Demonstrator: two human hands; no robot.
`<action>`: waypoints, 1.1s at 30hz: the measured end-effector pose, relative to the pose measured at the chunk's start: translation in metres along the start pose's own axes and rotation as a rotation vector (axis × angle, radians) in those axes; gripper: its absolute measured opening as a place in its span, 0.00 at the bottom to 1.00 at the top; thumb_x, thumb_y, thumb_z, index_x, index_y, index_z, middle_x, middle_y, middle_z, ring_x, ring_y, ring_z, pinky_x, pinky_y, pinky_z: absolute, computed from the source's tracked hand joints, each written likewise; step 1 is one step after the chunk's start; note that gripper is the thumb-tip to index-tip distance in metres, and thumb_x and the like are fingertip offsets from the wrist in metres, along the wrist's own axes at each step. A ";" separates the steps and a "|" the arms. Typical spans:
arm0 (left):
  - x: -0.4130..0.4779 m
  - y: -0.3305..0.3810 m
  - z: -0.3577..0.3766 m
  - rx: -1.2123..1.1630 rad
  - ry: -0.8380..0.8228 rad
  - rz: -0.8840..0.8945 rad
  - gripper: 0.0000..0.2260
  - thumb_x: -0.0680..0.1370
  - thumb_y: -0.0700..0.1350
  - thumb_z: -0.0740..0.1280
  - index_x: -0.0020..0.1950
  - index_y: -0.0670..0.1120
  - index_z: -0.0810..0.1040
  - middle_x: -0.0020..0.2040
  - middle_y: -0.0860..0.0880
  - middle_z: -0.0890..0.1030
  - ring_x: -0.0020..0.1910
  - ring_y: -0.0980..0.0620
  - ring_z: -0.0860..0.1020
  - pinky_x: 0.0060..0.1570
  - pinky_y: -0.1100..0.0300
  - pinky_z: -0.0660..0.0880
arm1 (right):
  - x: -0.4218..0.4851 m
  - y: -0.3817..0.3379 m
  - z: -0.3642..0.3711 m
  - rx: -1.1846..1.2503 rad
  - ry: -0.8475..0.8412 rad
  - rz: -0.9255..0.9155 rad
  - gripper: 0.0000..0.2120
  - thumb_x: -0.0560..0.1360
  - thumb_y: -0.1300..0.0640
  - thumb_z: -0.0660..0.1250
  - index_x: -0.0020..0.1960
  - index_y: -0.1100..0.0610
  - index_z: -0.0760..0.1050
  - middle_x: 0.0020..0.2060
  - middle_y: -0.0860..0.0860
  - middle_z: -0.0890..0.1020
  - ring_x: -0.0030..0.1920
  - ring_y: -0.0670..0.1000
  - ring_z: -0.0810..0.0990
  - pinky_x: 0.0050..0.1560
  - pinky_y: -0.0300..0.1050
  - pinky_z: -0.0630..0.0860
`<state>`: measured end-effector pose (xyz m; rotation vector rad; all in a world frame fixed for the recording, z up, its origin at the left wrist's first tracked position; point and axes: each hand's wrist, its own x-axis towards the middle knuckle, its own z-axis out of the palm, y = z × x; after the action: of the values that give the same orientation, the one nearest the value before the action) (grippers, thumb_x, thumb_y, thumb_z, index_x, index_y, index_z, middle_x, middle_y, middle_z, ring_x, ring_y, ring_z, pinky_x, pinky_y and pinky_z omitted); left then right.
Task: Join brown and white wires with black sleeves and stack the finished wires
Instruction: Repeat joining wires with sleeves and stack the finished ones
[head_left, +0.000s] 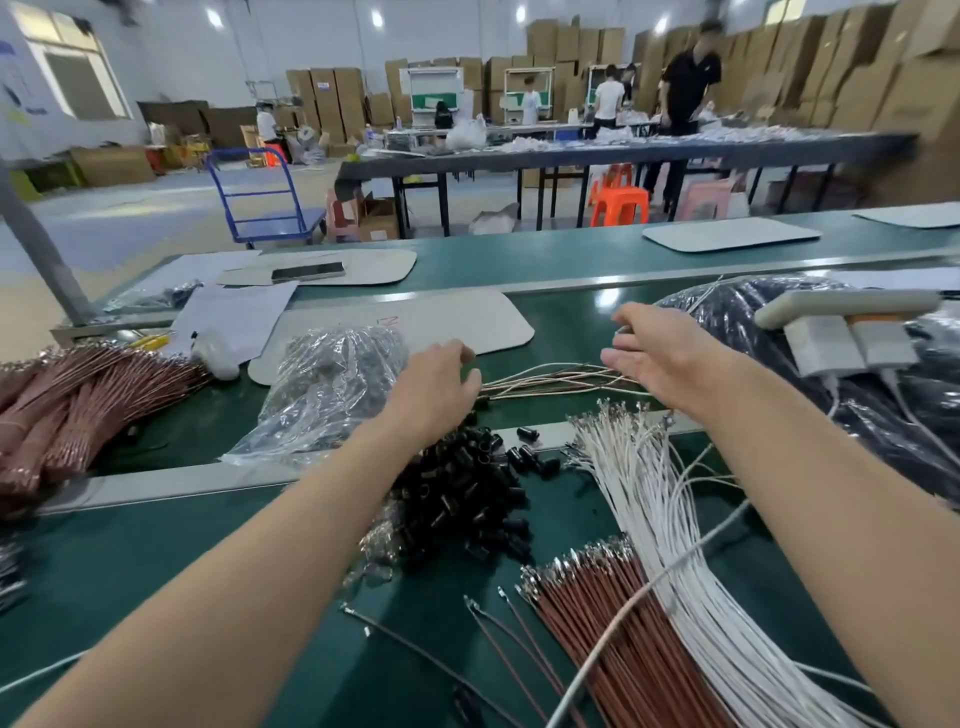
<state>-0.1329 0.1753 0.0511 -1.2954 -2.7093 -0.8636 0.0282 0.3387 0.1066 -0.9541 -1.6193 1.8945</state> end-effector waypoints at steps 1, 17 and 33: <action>-0.016 0.002 -0.004 -0.059 0.021 0.032 0.14 0.83 0.45 0.63 0.67 0.41 0.75 0.57 0.45 0.80 0.56 0.49 0.78 0.62 0.50 0.77 | -0.012 -0.001 0.001 -0.074 0.008 -0.042 0.19 0.83 0.59 0.59 0.72 0.63 0.65 0.66 0.62 0.71 0.62 0.58 0.77 0.62 0.49 0.77; -0.242 -0.026 -0.007 -0.554 0.305 -0.163 0.10 0.84 0.45 0.63 0.56 0.62 0.75 0.49 0.64 0.80 0.49 0.63 0.78 0.45 0.71 0.74 | -0.174 0.100 0.018 -0.374 0.459 -0.551 0.18 0.81 0.55 0.60 0.70 0.44 0.67 0.66 0.43 0.72 0.61 0.48 0.74 0.59 0.53 0.76; -0.235 -0.030 -0.005 -0.672 0.335 -0.268 0.09 0.84 0.46 0.63 0.55 0.61 0.77 0.49 0.65 0.82 0.45 0.50 0.79 0.39 0.70 0.75 | -0.113 0.123 0.020 -1.264 0.614 -0.374 0.16 0.80 0.51 0.65 0.66 0.52 0.75 0.64 0.56 0.77 0.61 0.57 0.74 0.58 0.52 0.73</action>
<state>-0.0017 -0.0096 -0.0164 -0.7217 -2.4270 -1.9352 0.0969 0.2183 0.0104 -1.3232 -2.2589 0.1008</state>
